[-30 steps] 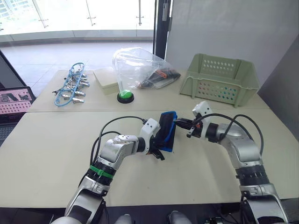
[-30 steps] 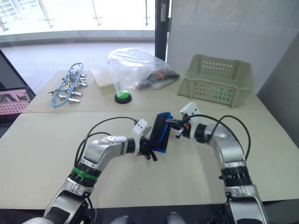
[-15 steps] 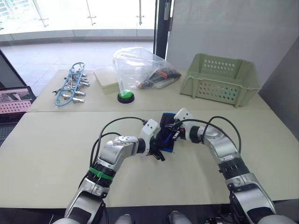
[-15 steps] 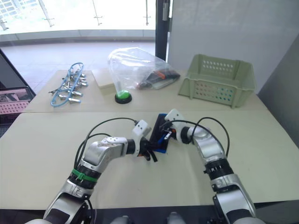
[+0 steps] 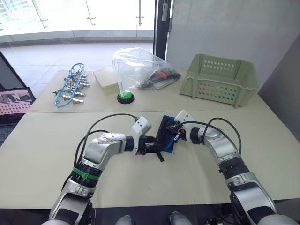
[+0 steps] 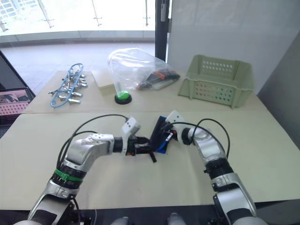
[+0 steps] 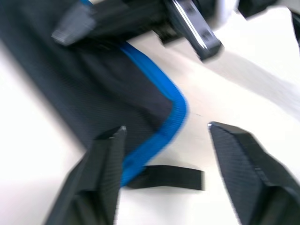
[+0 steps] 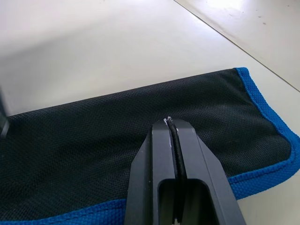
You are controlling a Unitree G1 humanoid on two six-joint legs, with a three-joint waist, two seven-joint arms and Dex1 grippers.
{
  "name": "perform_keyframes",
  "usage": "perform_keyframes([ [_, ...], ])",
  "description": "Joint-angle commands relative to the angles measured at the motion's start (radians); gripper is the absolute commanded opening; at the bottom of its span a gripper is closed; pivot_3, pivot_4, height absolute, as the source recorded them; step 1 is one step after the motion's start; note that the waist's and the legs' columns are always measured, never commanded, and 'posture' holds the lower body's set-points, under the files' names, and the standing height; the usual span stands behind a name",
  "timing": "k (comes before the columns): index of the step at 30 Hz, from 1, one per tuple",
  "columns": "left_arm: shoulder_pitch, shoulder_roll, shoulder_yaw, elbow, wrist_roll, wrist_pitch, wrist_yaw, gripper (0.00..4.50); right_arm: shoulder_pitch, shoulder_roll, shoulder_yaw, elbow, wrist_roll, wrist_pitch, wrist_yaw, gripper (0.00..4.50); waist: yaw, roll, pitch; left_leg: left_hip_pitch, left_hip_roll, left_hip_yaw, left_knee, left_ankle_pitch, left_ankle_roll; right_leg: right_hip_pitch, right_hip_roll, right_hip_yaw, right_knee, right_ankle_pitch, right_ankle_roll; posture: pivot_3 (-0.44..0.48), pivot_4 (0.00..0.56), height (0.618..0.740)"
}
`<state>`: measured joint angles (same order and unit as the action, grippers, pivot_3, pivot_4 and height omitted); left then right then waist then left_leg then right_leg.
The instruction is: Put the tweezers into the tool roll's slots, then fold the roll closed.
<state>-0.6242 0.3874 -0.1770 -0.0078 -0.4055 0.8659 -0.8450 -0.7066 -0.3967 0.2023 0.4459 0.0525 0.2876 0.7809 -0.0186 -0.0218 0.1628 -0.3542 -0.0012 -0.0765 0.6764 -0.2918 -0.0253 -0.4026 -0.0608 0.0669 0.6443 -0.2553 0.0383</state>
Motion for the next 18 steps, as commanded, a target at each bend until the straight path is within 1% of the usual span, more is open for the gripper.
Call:
perform_keyframes([
  [1, -0.010, 0.001, 0.017, -0.045, -0.035, -0.069, -0.055, 3.57, 0.026, -0.007, 0.014, 0.072, -0.044, 0.003, -0.017, 0.00, 0.000, 0.000, 0.000, 0.000, 0.000, 0.000, 0.000, 0.000, 0.000, 0.000, 0.000, 0.000, 0.000, 0.000, 0.000, 0.000, 0.150, 0.740],
  [2, -0.014, -0.015, 0.020, -0.022, -0.025, -0.102, -0.046, 3.35, 0.024, -0.006, 0.007, 0.068, -0.038, -0.005, -0.018, 0.00, 0.001, 0.000, 0.000, 0.000, 0.000, 0.000, 0.000, 0.000, 0.000, 0.000, 0.000, 0.000, 0.000, 0.000, 0.000, 0.000, 0.150, 0.740],
  [5, -0.023, -0.054, 0.020, 0.032, -0.016, -0.157, -0.038, 2.36, 0.022, -0.004, -0.010, 0.058, -0.024, -0.024, -0.015, 0.00, 0.001, 0.000, 0.000, 0.000, 0.000, 0.000, 0.000, 0.000, 0.000, 0.000, 0.000, 0.000, 0.000, 0.000, 0.000, 0.000, 0.150, 0.740],
  [8, -0.015, -0.068, -0.046, 0.073, 0.047, -0.234, -0.049, 1.47, 0.026, -0.002, -0.020, 0.055, -0.018, -0.032, -0.012, 0.00, 0.000, 0.000, 0.000, 0.000, 0.000, 0.000, 0.000, 0.000, 0.000, 0.000, 0.000, 0.000, 0.000, 0.000, 0.000, 0.000, 0.150, 0.740],
  [10, -0.012, -0.079, -0.070, 0.098, 0.070, -0.270, -0.054, 0.72, 0.027, 0.000, -0.025, 0.054, -0.015, -0.034, -0.011, 0.00, 0.000, 0.000, 0.000, 0.000, 0.000, 0.000, 0.000, 0.000, 0.000, -0.001, 0.000, 0.000, 0.000, 0.000, 0.000, 0.000, 0.150, 0.740],
  [12, -0.009, -0.104, -0.128, 0.174, 0.135, -0.318, -0.034, 0.10, 0.032, 0.003, -0.034, 0.046, -0.006, -0.039, -0.010, 0.00, 0.002, 0.000, 0.000, 0.000, 0.000, 0.000, 0.000, 0.000, 0.000, -0.001, 0.000, 0.000, 0.000, 0.000, 0.000, 0.000, 0.150, 0.740],
  [15, -0.011, -0.143, -0.172, 0.273, 0.204, -0.366, -0.001, 0.04, 0.042, 0.008, -0.041, 0.030, 0.001, -0.049, -0.003, 0.00, 0.003, 0.000, 0.000, -0.001, 0.000, 0.000, 0.000, 0.000, 0.000, 0.000, 0.000, 0.000, 0.000, 0.000, 0.000, 0.000, 0.150, 0.740],
  [18, -0.012, -0.164, -0.177, 0.344, 0.243, -0.383, 0.028, 0.04, 0.054, 0.016, -0.065, -0.004, 0.034, -0.064, 0.016, 0.00, 0.003, 0.000, 0.000, 0.000, 0.000, 0.000, 0.000, 0.000, 0.000, 0.000, 0.000, 0.000, 0.000, 0.000, 0.000, 0.000, 0.150, 0.740],
])
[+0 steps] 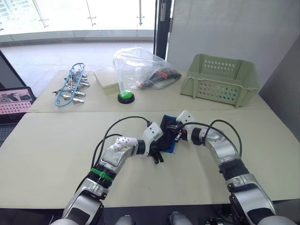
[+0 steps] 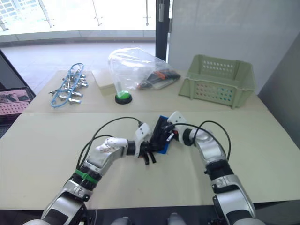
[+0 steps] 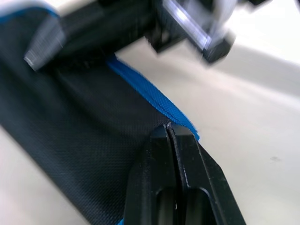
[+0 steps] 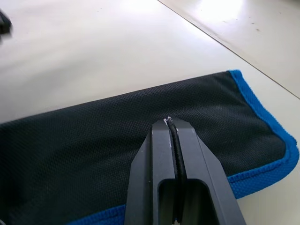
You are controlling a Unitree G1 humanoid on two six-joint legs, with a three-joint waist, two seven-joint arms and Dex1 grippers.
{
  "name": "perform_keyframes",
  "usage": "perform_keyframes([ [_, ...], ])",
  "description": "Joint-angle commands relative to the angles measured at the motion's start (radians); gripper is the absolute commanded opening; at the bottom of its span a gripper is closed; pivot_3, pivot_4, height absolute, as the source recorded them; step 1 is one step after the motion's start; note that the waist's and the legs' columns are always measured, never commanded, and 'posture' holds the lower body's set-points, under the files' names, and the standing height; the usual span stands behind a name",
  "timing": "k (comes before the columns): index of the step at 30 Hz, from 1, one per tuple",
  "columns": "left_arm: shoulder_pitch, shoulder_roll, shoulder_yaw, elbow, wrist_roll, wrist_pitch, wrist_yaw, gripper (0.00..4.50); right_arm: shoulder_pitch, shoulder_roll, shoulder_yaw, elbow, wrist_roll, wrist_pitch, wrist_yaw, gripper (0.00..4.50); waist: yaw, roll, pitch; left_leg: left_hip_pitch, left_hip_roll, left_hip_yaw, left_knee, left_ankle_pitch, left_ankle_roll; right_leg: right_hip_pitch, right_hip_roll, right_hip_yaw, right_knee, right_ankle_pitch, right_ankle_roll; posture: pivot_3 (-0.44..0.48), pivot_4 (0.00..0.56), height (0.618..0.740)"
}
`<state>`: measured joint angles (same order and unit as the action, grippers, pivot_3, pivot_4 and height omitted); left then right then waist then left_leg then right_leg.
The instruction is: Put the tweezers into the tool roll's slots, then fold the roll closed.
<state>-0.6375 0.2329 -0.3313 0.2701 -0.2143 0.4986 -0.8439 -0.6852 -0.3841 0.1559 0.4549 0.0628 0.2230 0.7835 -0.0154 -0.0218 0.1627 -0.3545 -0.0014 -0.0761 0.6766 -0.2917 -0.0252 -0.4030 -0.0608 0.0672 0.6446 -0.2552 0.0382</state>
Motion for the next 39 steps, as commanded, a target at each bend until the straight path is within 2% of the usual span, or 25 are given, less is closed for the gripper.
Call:
perform_keyframes([
  [1, 0.003, -0.012, -0.023, 0.078, 0.061, -0.018, 0.030, 0.04, 0.038, 0.009, -0.033, -0.030, 0.047, 0.000, 0.029, 0.00, 0.000, 0.000, 0.000, 0.000, 0.000, 0.000, 0.000, 0.000, 0.000, 0.000, 0.000, 0.000, 0.000, 0.000, 0.000, 0.000, 0.150, 0.740],
  [5, 0.021, -0.008, -0.029, 0.100, 0.081, -0.018, 0.029, 0.04, 0.083, 0.034, -0.086, -0.081, 0.148, 0.018, 0.088, 0.00, -0.002, 0.000, 0.000, 0.000, 0.000, 0.000, 0.000, 0.000, 0.000, 0.000, 0.000, 0.000, 0.000, 0.000, 0.000, 0.000, 0.150, 0.740],
  [8, 0.031, -0.010, -0.019, 0.093, 0.075, -0.013, 0.029, 0.04, 0.115, 0.024, -0.073, -0.055, 0.129, 0.027, 0.090, 0.00, -0.004, 0.000, 0.000, 0.000, 0.000, 0.000, 0.000, 0.000, 0.000, 0.000, 0.000, 0.000, 0.001, 0.000, 0.000, 0.000, 0.150, 0.740],
  [13, 0.045, -0.010, -0.012, 0.068, 0.067, -0.003, 0.028, 0.04, 0.077, 0.034, -0.055, 0.139, 0.035, -0.010, -0.046, 0.00, -0.012, 0.000, -0.001, 0.003, 0.000, 0.000, 0.001, 0.000, 0.000, 0.002, 0.001, 0.000, 0.002, 0.000, 0.000, 0.000, 0.150, 0.740],
  [17, 0.071, -0.011, -0.005, 0.036, 0.050, 0.013, 0.027, 0.04, -0.016, 0.073, -0.076, 0.329, 0.025, -0.072, -0.157, 0.00, -0.024, 0.000, -0.001, 0.019, 0.000, 0.000, 0.000, 0.000, 0.001, 0.020, 0.001, 0.000, 0.000, 0.000, 0.001, 0.000, 0.150, 0.740],
  [19, 0.083, -0.011, 0.000, 0.023, 0.045, 0.016, 0.028, 0.04, -0.053, 0.081, -0.077, 0.410, 0.015, -0.104, -0.196, 0.00, -0.024, 0.000, -0.001, 0.020, 0.000, 0.000, 0.000, 0.001, 0.002, 0.021, 0.001, 0.000, -0.001, -0.002, 0.005, 0.000, 0.150, 0.740],
  [23, 0.101, -0.015, 0.020, -0.006, 0.032, 0.030, 0.035, 0.04, -0.113, 0.097, -0.093, 0.542, 0.008, -0.175, -0.260, 0.00, -0.024, 0.000, -0.002, 0.018, 0.000, 0.000, -0.001, 0.002, 0.003, 0.020, 0.001, 0.000, -0.001, 0.000, 0.002, 0.000, 0.150, 0.740],
  [28, 0.112, -0.021, 0.049, -0.037, 0.017, 0.034, 0.044, 0.04, -0.150, 0.113, -0.117, 0.628, -0.005, -0.254, -0.309, 0.00, -0.028, 0.000, -0.002, 0.018, 0.000, 0.000, -0.002, 0.001, 0.004, 0.018, 0.000, 0.001, -0.003, 0.000, 0.002, 0.000, 0.150, 0.740],
  [34, 0.063, -0.058, 0.153, -0.074, -0.030, -0.050, 0.074, 0.04, -0.148, 0.141, -0.209, 0.556, 0.084, -0.440, -0.232, 0.00, -0.029, 0.000, -0.001, 0.016, 0.000, 0.000, -0.002, 0.001, 0.004, 0.016, 0.000, 0.001, -0.002, 0.000, 0.002, 0.000, 0.150, 0.740],
  [37, 0.019, -0.056, 0.220, -0.219, -0.105, 0.019, 0.091, 0.04, -0.111, 0.110, -0.241, 0.408, 0.141, -0.499, -0.121, 0.00, -0.030, 0.000, 0.000, 0.004, 0.000, -0.001, -0.002, 0.001, 0.004, 0.005, 0.000, 0.001, -0.001, 0.000, 0.001, 0.000, 0.150, 0.740],
  [39, 0.013, -0.037, 0.268, -0.293, -0.132, 0.041, 0.120, 0.57, -0.087, 0.074, -0.256, 0.326, 0.161, -0.497, -0.079, 0.00, -0.030, 0.001, 0.000, -0.013, 0.000, -0.002, 0.002, 0.002, 0.003, -0.012, -0.001, 0.002, 0.003, 0.001, 0.002, 0.000, 0.150, 0.740],
])
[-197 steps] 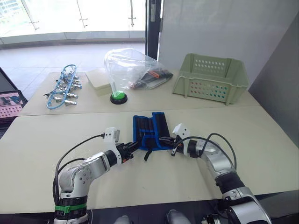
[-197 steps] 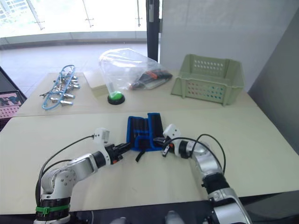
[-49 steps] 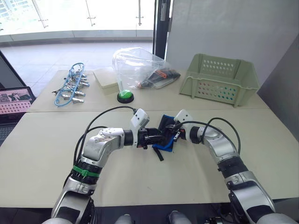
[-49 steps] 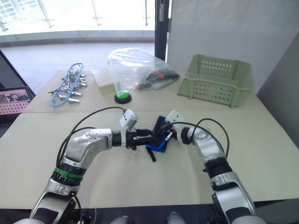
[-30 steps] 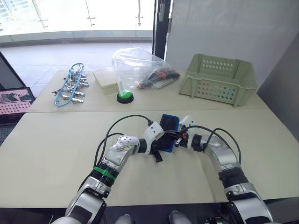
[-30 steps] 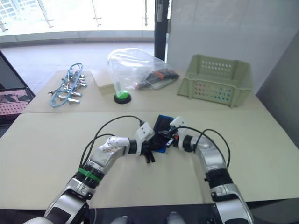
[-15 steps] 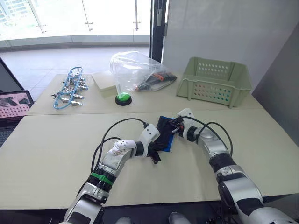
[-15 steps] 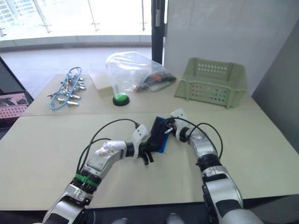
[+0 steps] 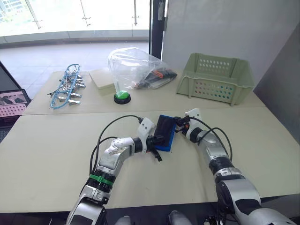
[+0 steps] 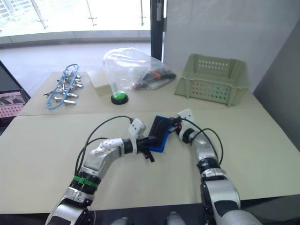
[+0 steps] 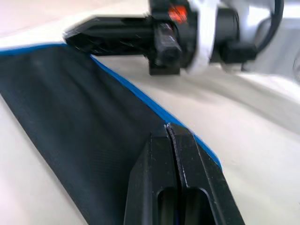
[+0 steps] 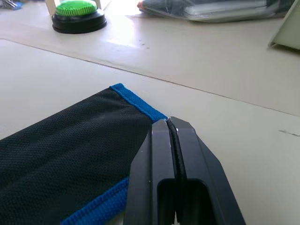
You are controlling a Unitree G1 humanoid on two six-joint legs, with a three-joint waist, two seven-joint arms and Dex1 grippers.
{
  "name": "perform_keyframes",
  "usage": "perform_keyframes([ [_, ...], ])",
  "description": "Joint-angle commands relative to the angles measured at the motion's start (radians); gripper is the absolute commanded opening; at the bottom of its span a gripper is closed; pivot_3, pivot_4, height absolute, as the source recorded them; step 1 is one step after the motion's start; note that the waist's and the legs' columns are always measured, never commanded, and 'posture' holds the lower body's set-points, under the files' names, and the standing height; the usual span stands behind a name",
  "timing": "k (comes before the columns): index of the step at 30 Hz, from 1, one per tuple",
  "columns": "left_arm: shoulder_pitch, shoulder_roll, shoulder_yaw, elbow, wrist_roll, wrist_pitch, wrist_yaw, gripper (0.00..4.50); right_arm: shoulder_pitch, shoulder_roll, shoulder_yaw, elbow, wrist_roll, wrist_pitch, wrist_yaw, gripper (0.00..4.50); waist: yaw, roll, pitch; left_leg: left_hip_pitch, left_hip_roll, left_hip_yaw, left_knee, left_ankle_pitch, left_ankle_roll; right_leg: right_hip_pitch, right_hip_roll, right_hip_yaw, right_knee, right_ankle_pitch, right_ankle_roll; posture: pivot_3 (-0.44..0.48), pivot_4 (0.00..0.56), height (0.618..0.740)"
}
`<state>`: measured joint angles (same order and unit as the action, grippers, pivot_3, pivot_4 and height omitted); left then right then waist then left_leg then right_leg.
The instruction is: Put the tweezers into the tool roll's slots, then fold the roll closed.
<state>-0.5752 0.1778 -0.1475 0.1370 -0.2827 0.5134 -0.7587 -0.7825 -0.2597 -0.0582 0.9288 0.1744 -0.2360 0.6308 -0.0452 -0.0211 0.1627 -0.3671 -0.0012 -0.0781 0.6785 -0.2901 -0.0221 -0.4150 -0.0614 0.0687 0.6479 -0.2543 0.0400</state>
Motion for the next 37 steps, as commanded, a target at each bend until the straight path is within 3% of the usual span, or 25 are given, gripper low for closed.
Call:
perform_keyframes([
  [1, -0.041, 0.034, 0.100, -0.187, -0.073, 0.040, 0.039, 0.89, 0.023, -0.066, -0.047, -0.178, 0.059, -0.026, 0.092, 0.00, -0.001, 0.000, 0.000, -0.009, 0.000, 0.000, 0.002, 0.002, -0.002, -0.010, 0.000, 0.001, 0.003, 0.001, 0.000, 0.000, 0.150, 0.740],
  [3, -0.011, 0.083, 0.131, -0.238, -0.083, 0.067, 0.044, 1.56, 0.054, -0.101, -0.053, -0.241, 0.076, 0.003, 0.131, 0.26, -0.004, 0.000, 0.000, -0.012, 0.000, 0.000, 0.002, 0.002, -0.003, -0.014, -0.001, 0.002, 0.008, 0.002, 0.001, 0.000, 0.150, 0.740],
  [9, 0.180, 0.326, 0.212, -0.324, -0.011, -0.003, 0.037, 3.56, 0.172, -0.236, -0.066, -0.413, 0.132, 0.090, 0.282, 2.22, -0.010, 0.001, 0.001, -0.010, 0.001, 0.000, -0.004, 0.001, -0.001, -0.013, 0.000, 0.003, 0.000, 0.002, 0.001, 0.000, 0.150, 0.740],
  [12, 0.327, 0.440, 0.315, -0.303, 0.018, -0.094, 0.021, 4.48, 0.235, -0.307, -0.084, -0.446, 0.148, 0.106, 0.354, 3.19, -0.004, 0.002, 0.002, -0.011, 0.000, 0.000, -0.003, 0.001, -0.001, -0.013, -0.001, 0.003, -0.002, 0.002, 0.001, 0.000, 0.150, 0.740],
  [16, 0.498, 0.503, 0.426, -0.279, 0.027, -0.246, 0.012, 4.50, 0.296, -0.363, -0.108, -0.461, 0.161, 0.098, 0.408, 4.45, 0.005, 0.003, 0.002, -0.009, 0.001, 0.000, -0.004, 0.000, 0.000, -0.012, -0.001, 0.003, -0.006, 0.002, 0.001, 0.000, 0.150, 0.740],
  [22, 0.748, 0.543, 0.588, -0.292, -0.052, -0.268, -0.075, 4.50, 0.383, -0.423, -0.144, -0.434, 0.175, 0.120, 0.465, 4.45, 0.013, 0.003, 0.003, -0.006, 0.000, 0.001, -0.004, 0.000, 0.000, -0.009, -0.005, 0.001, -0.006, 0.002, 0.001, 0.000, 0.150, 0.740],
  [25, 0.868, 0.515, 0.664, -0.293, -0.090, -0.270, -0.083, 4.50, 0.413, -0.450, -0.163, -0.396, 0.161, 0.097, 0.458, 4.45, 0.010, 0.003, 0.003, -0.004, 0.000, 0.003, -0.004, 0.000, 0.000, -0.007, -0.007, 0.001, -0.006, 0.002, 0.001, 0.000, 0.150, 0.740],
  [37, 0.910, 0.443, 0.627, -0.344, -0.079, -0.269, -0.027, 4.50, 0.419, -0.468, -0.146, -0.297, 0.120, 0.055, 0.484, 4.45, 0.006, 0.003, 0.003, -0.002, 0.000, 0.009, -0.002, 0.000, 0.001, -0.004, -0.004, 0.001, -0.004, 0.002, 0.001, 0.000, 0.150, 0.740],
])
